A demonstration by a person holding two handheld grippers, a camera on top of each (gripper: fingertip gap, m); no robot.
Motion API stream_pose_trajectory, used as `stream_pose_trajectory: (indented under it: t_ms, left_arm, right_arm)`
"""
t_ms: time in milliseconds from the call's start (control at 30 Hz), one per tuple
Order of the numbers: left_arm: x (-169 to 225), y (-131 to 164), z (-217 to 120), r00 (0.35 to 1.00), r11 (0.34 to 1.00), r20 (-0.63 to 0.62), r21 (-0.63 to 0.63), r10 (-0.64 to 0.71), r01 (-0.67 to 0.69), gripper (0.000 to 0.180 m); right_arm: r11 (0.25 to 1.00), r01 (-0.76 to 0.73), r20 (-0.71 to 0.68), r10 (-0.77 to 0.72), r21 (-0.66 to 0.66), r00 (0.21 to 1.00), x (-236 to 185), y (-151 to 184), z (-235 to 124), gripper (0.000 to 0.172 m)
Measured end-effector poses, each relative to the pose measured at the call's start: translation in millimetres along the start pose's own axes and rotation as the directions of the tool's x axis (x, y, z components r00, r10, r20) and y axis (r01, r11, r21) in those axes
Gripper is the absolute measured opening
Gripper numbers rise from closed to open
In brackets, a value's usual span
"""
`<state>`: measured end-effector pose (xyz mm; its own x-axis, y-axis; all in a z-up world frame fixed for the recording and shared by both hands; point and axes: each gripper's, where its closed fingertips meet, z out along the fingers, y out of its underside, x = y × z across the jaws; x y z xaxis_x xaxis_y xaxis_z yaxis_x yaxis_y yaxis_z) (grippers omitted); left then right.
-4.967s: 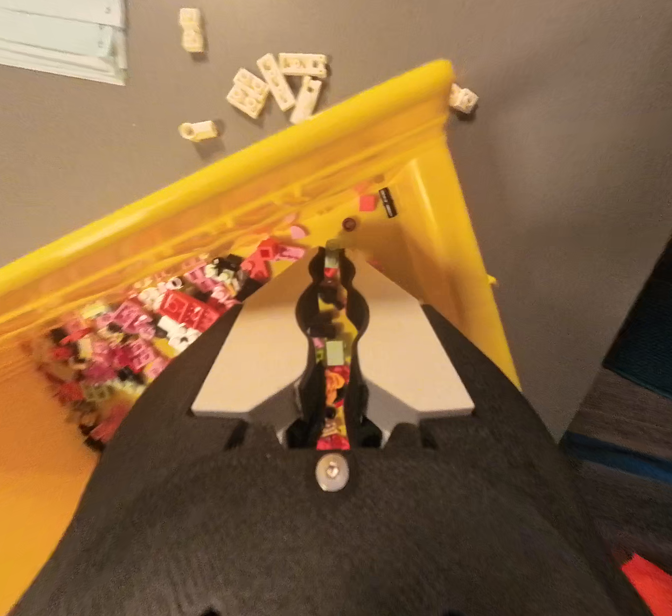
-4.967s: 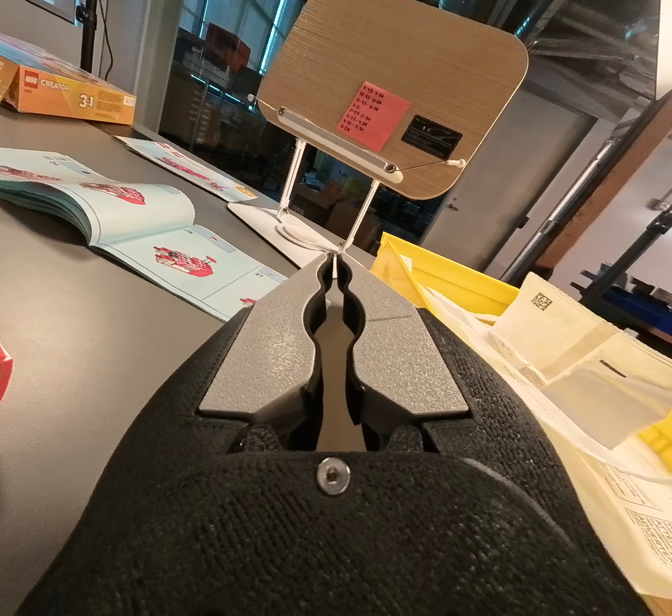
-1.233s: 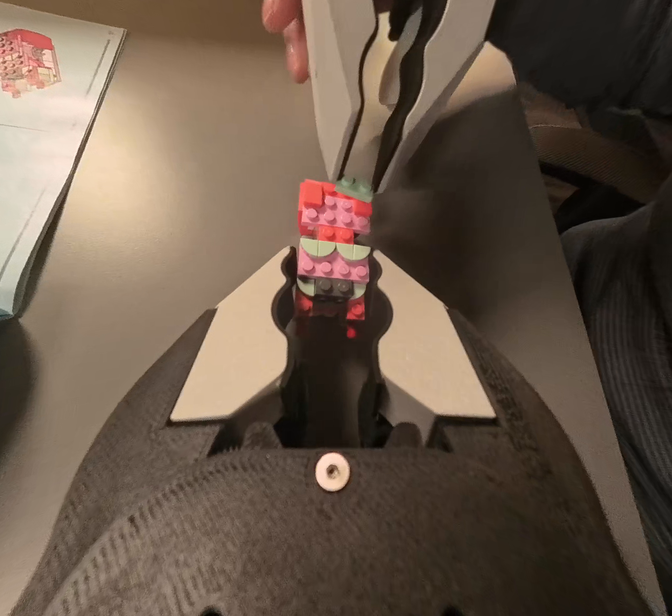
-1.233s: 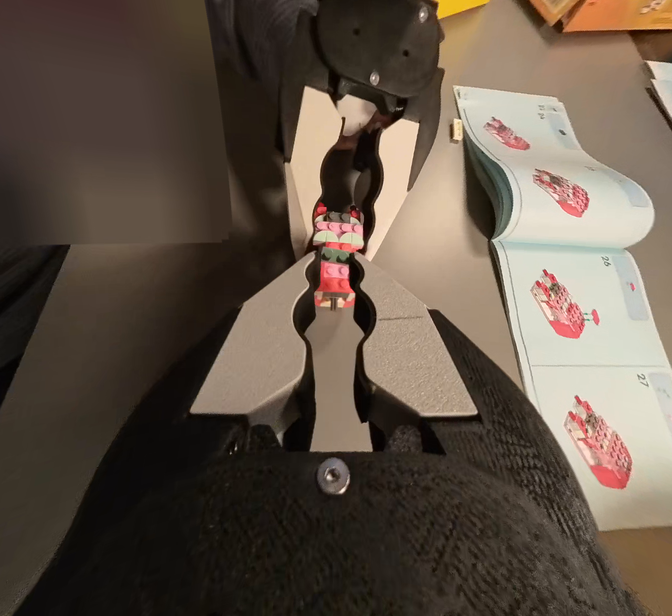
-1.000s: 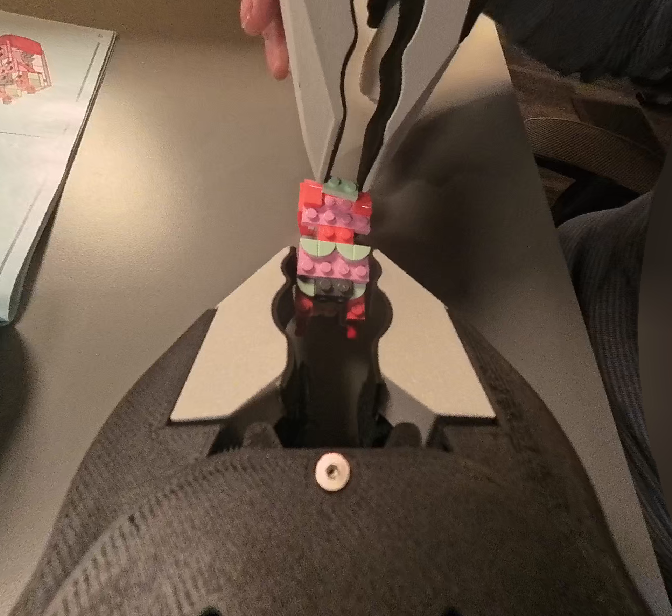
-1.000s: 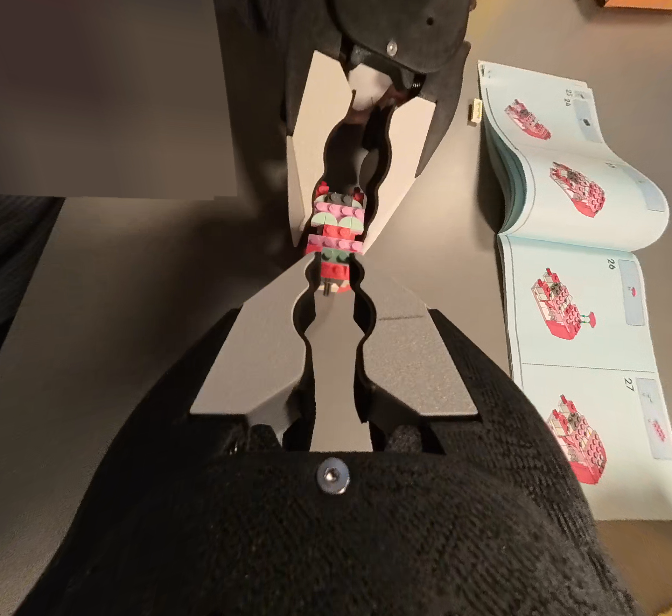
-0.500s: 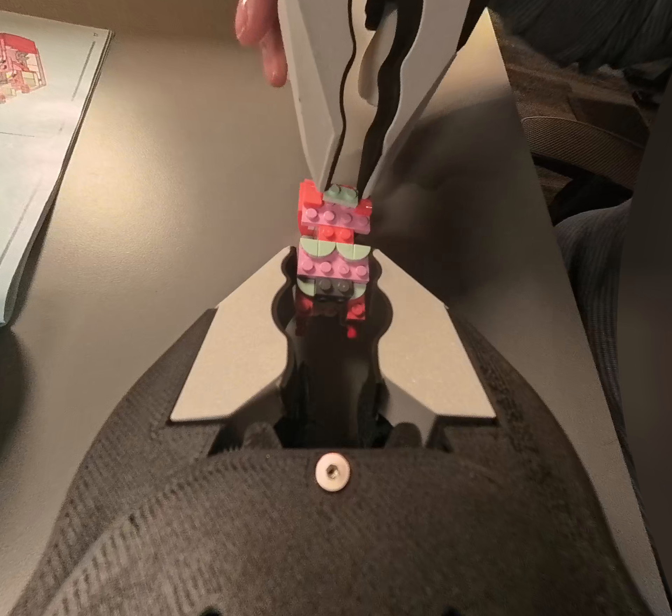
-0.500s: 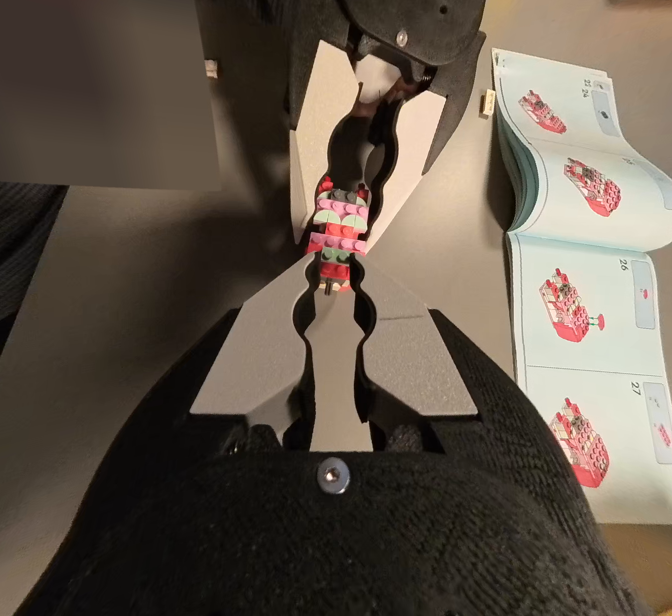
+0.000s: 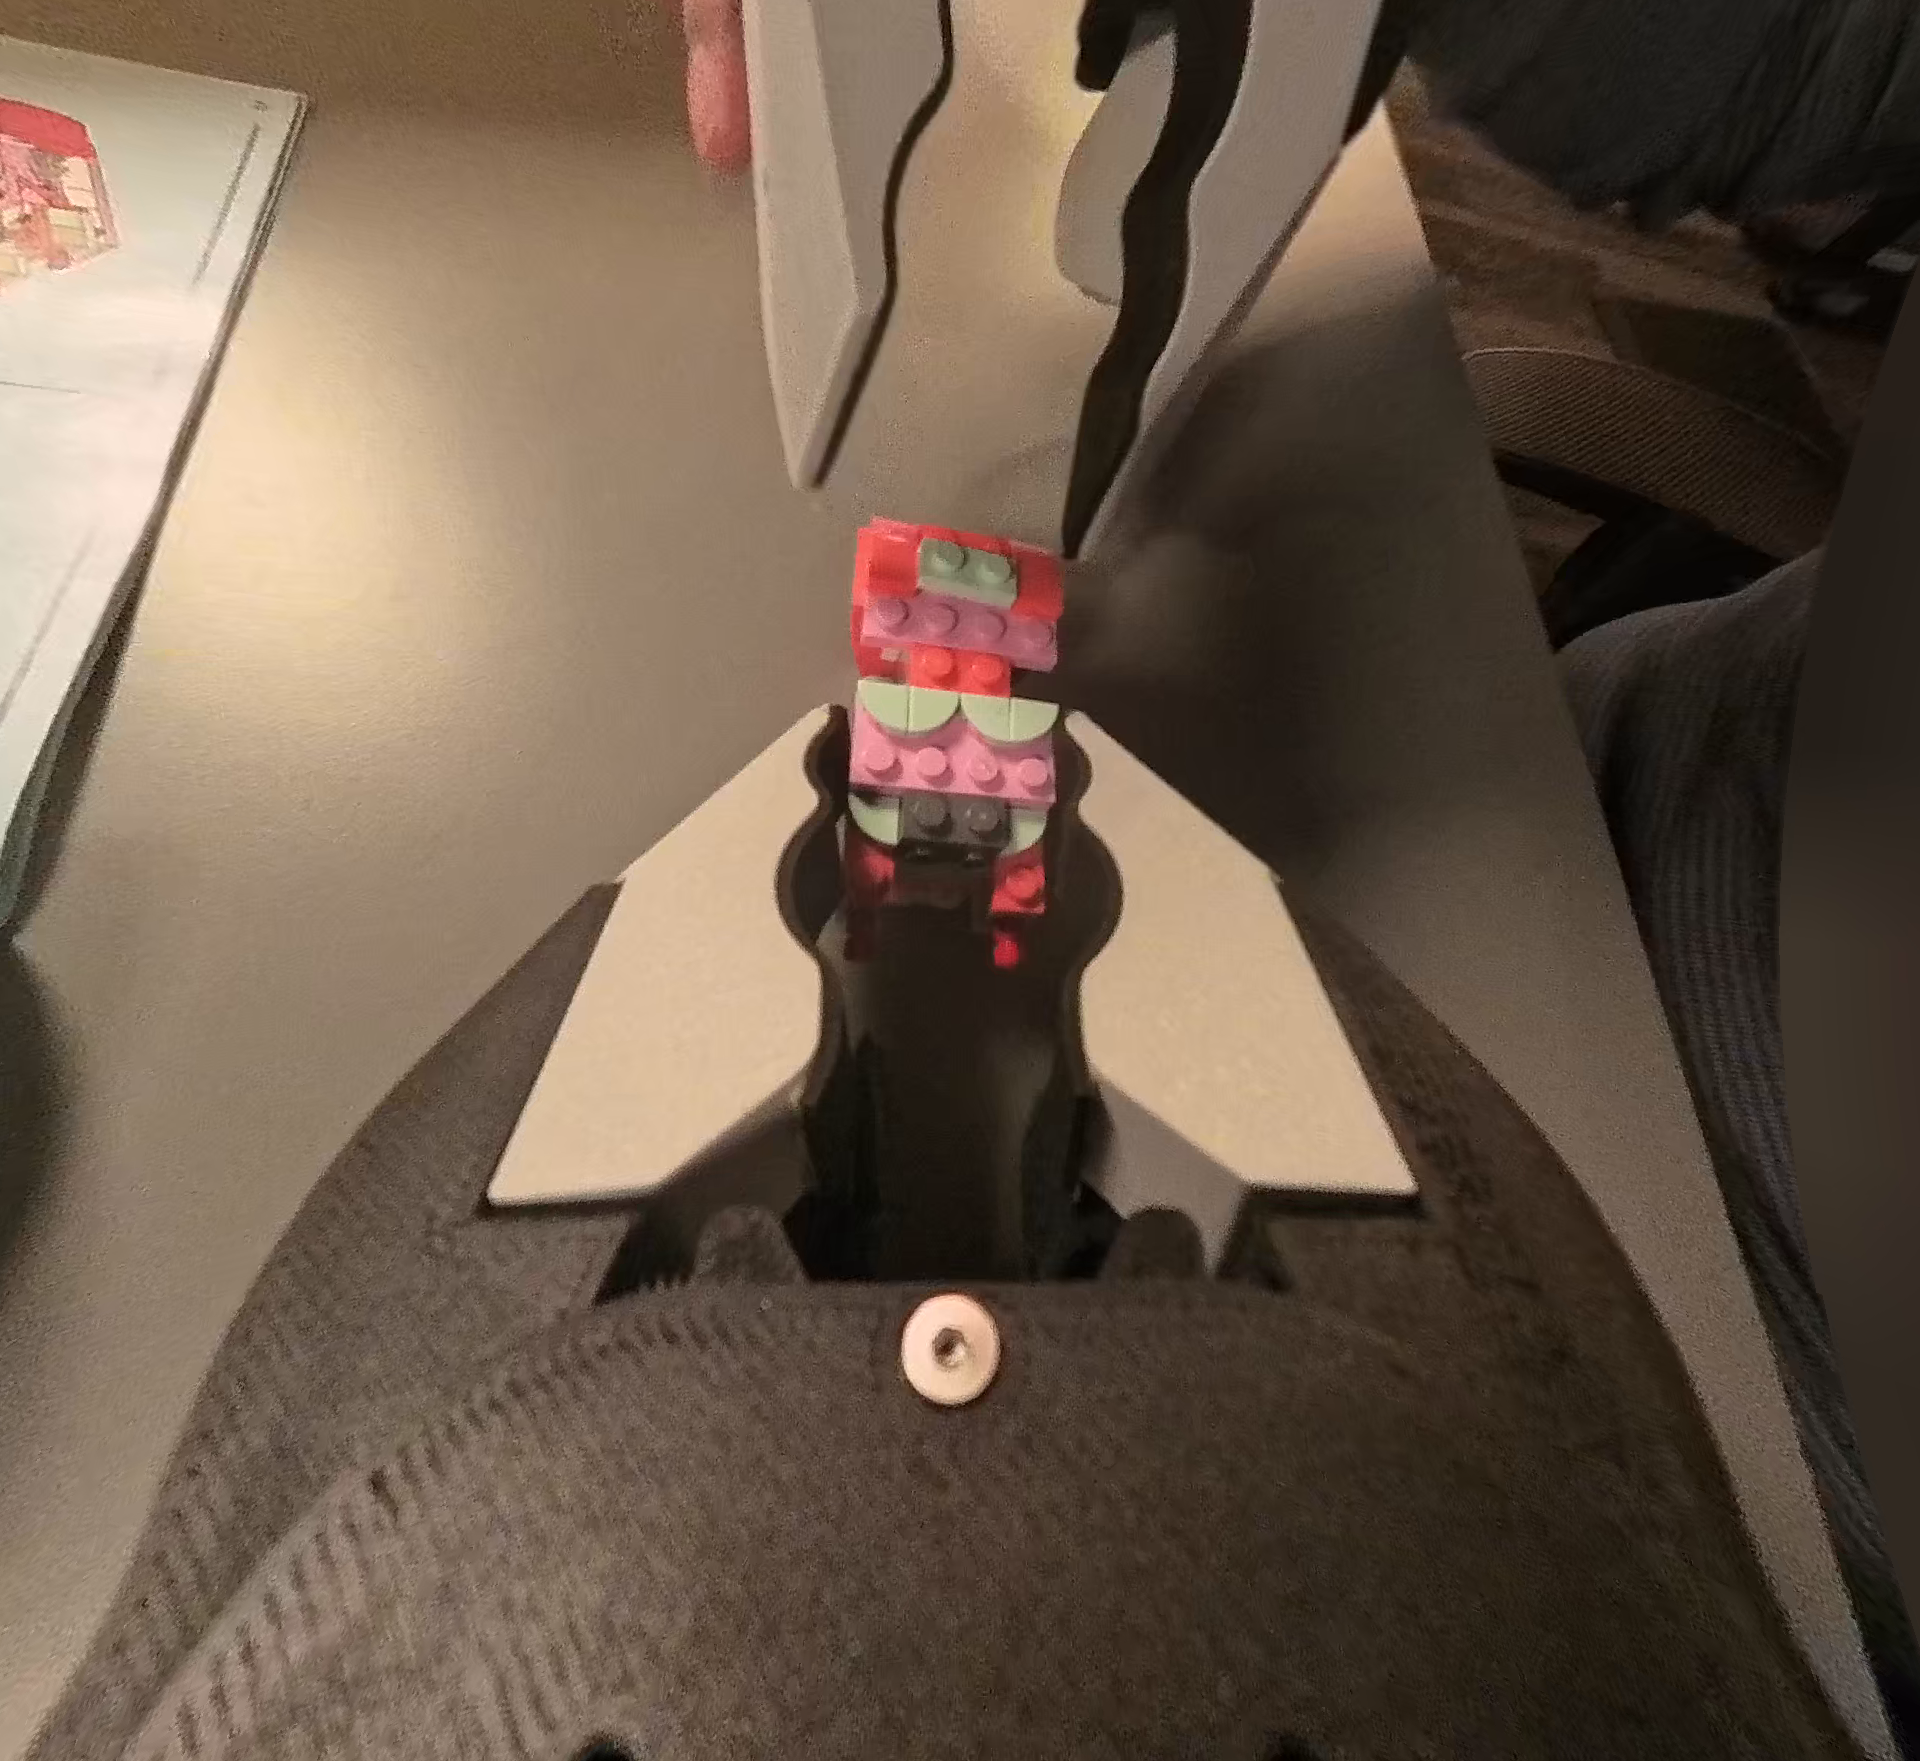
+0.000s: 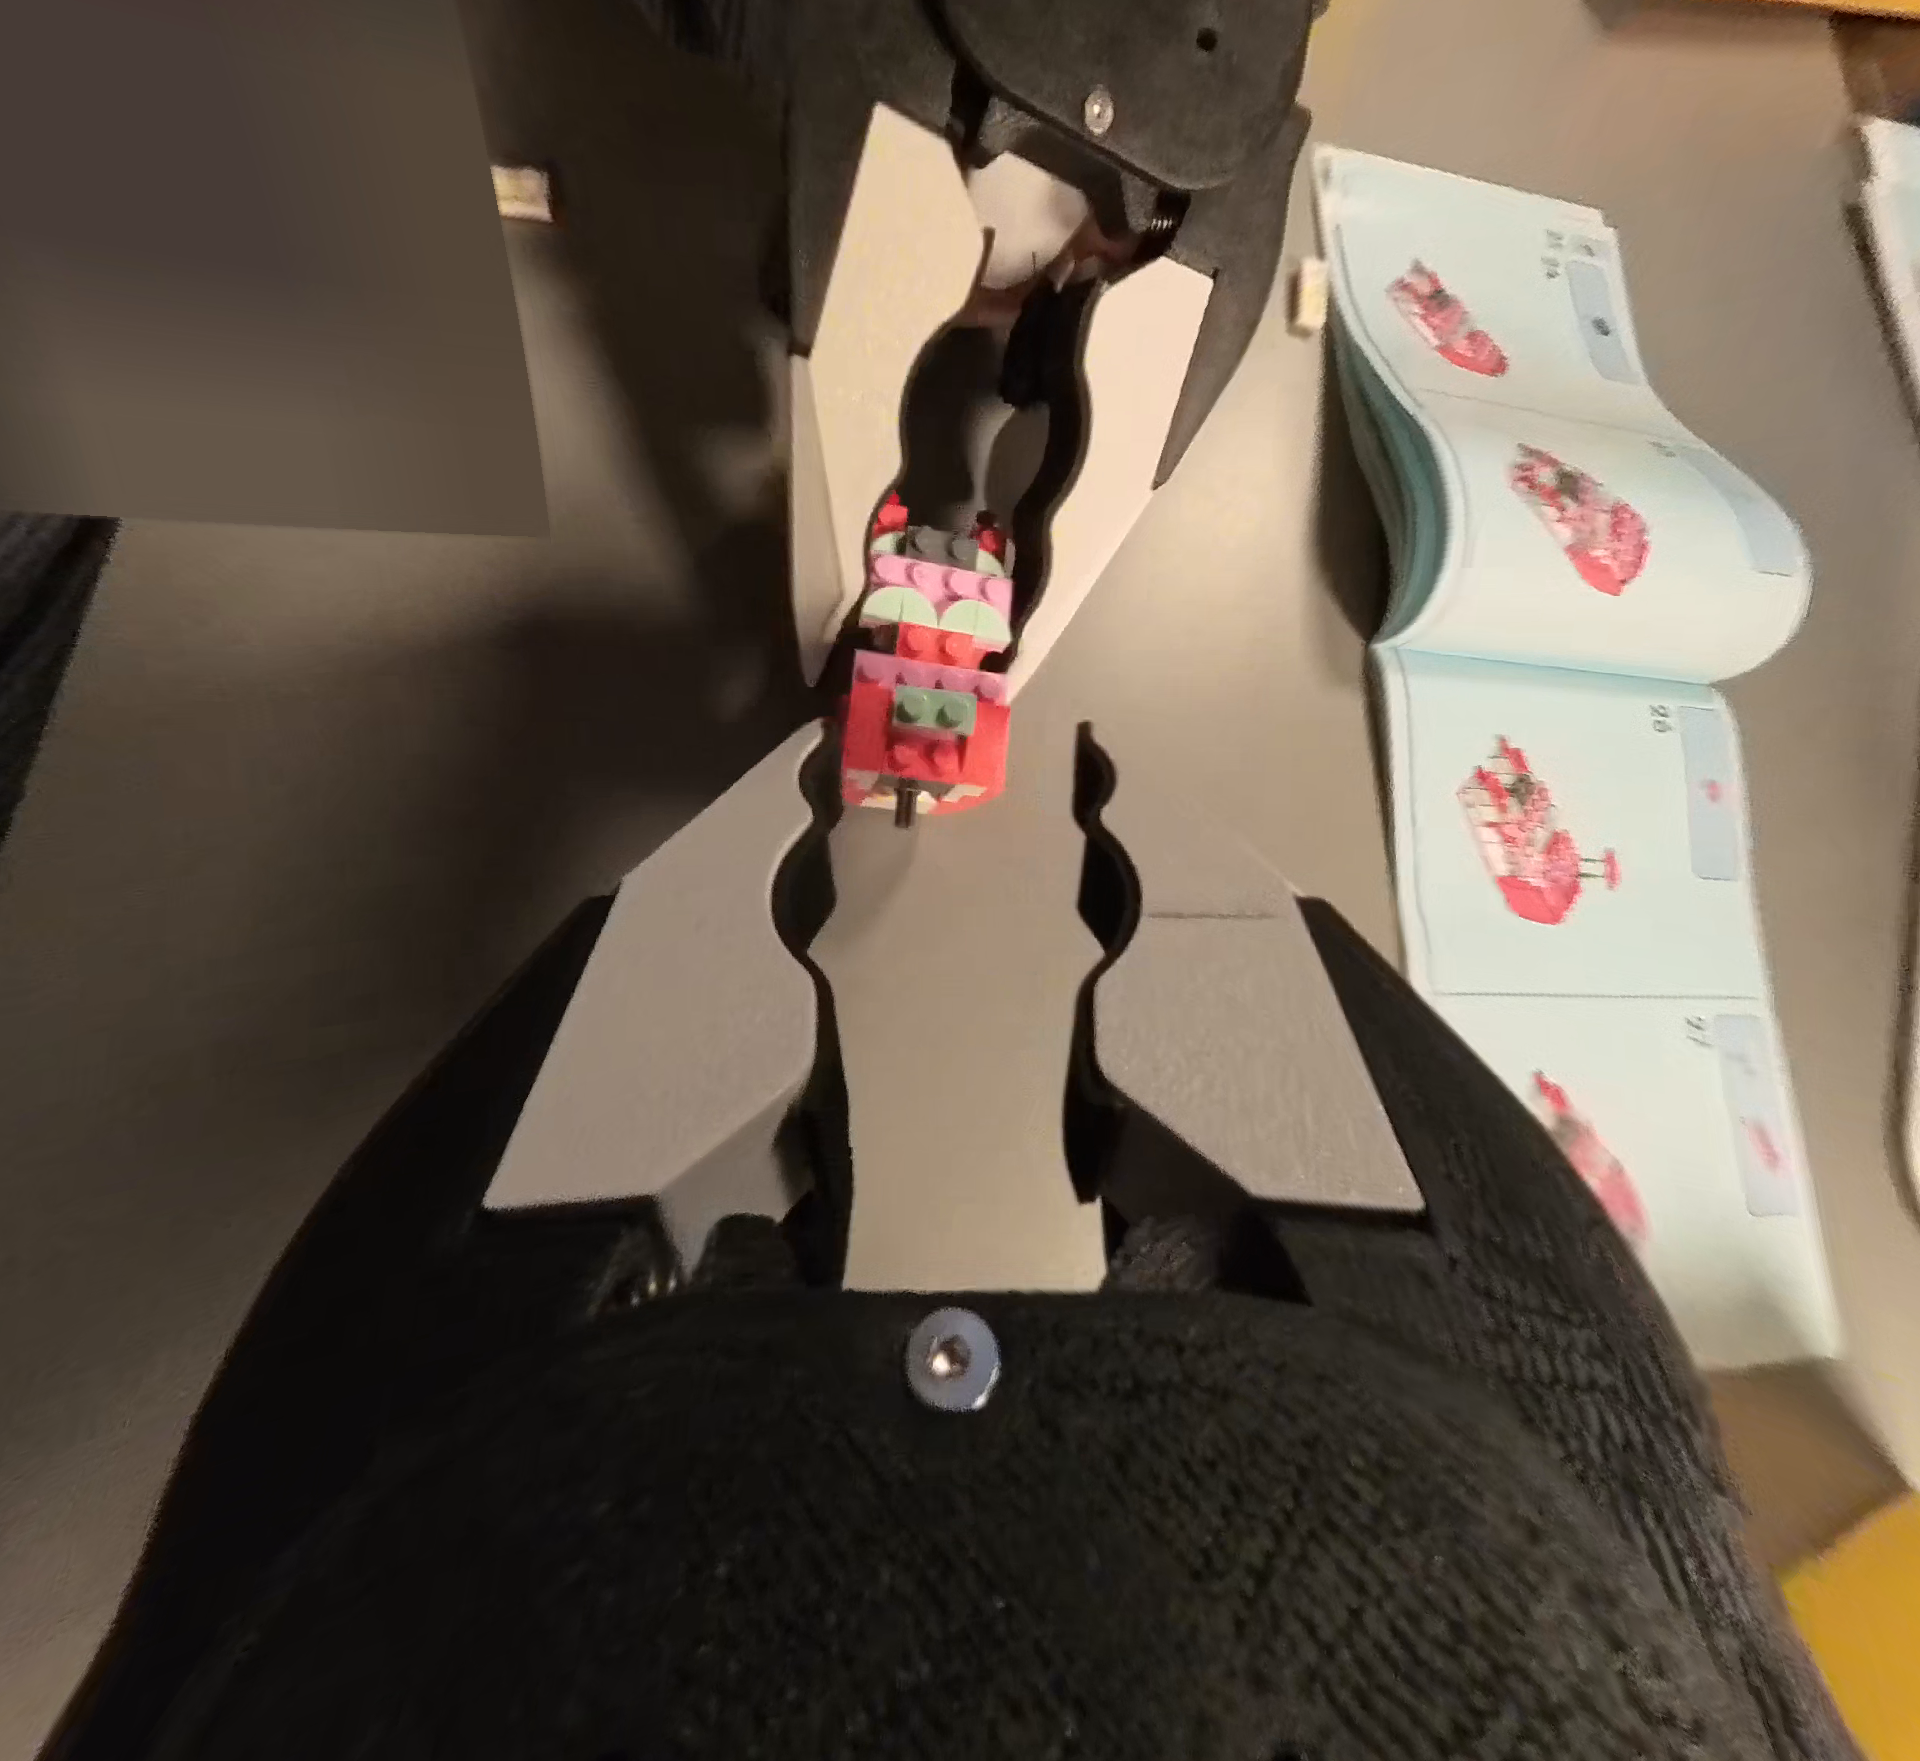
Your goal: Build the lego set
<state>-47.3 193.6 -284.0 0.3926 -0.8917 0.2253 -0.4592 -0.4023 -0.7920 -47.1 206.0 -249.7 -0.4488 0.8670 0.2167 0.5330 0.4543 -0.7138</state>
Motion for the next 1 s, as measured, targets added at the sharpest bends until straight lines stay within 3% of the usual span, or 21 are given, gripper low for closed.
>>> stream_pose_trajectory:
  t_ms: [100, 167, 233, 400, 533, 667, 1000]
  left_arm:
    - [1, -5, -6, 0.998, 0.998, -0.034, 0.042, -0.044, 0.046, 0.038]
    - [1, -7, -11, 0.997, 0.996, -0.052, 0.06, -0.058, 0.061, 0.037]
    - [3, -10, -16, 0.996, 0.995, -0.069, 0.08, -0.06, 0.066, 0.037]
    - [16, -23, -27, 0.984, 0.985, -0.165, 0.15, -0.065, 0.09, 0.037]
    - [22, -26, -31, 0.975, 0.981, -0.213, 0.167, -0.066, 0.103, 0.037]
    - [25, -27, -32, 0.971, 0.98, -0.23, 0.17, -0.062, 0.103, 0.037]
    - [25, -28, -33, 0.97, 0.977, -0.233, 0.179, -0.069, 0.113, 0.037]
  right_arm:
    - [0.969, 0.245, -0.206, -0.247, -0.034, 0.947, 5, -9, -3, 0.052]
    - [0.888, 0.447, -0.318, -0.458, -0.11, 0.83, 3, -13, -2, 0.056]
    - [0.823, 0.542, -0.356, -0.565, -0.172, 0.744, -1, -13, -2, 0.064]
    - [0.777, 0.611, -0.411, -0.613, -0.155, 0.675, -10, -20, 0, 0.076]
    - [0.705, 0.677, -0.44, -0.686, -0.209, 0.579, -12, -27, 5, 0.065]
    - [0.691, 0.69, -0.46, -0.695, -0.215, 0.553, -9, -29, 4, 0.05]
    - [0.675, 0.697, -0.469, -0.71, -0.244, 0.524, -9, -28, 5, 0.046]
